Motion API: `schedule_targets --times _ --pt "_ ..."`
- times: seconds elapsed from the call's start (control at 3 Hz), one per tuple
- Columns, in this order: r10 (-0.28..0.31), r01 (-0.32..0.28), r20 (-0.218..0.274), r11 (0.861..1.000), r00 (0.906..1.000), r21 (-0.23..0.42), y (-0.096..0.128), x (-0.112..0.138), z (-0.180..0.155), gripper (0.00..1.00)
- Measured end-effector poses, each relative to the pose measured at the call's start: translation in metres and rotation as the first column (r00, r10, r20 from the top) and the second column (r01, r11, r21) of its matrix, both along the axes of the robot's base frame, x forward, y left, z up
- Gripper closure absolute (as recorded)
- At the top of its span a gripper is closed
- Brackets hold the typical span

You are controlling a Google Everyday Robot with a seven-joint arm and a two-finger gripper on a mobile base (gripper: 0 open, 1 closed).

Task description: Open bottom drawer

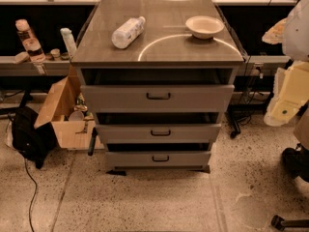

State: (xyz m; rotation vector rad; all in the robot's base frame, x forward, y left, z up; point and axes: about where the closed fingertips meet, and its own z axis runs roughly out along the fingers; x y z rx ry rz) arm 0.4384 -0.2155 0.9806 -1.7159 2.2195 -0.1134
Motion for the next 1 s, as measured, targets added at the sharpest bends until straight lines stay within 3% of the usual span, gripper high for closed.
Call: schedule_targets --times 1.0 --pt "0.046 -0.046 -0.011 0.999 0.9989 0.021 0.001 0.006 -0.024 0.0"
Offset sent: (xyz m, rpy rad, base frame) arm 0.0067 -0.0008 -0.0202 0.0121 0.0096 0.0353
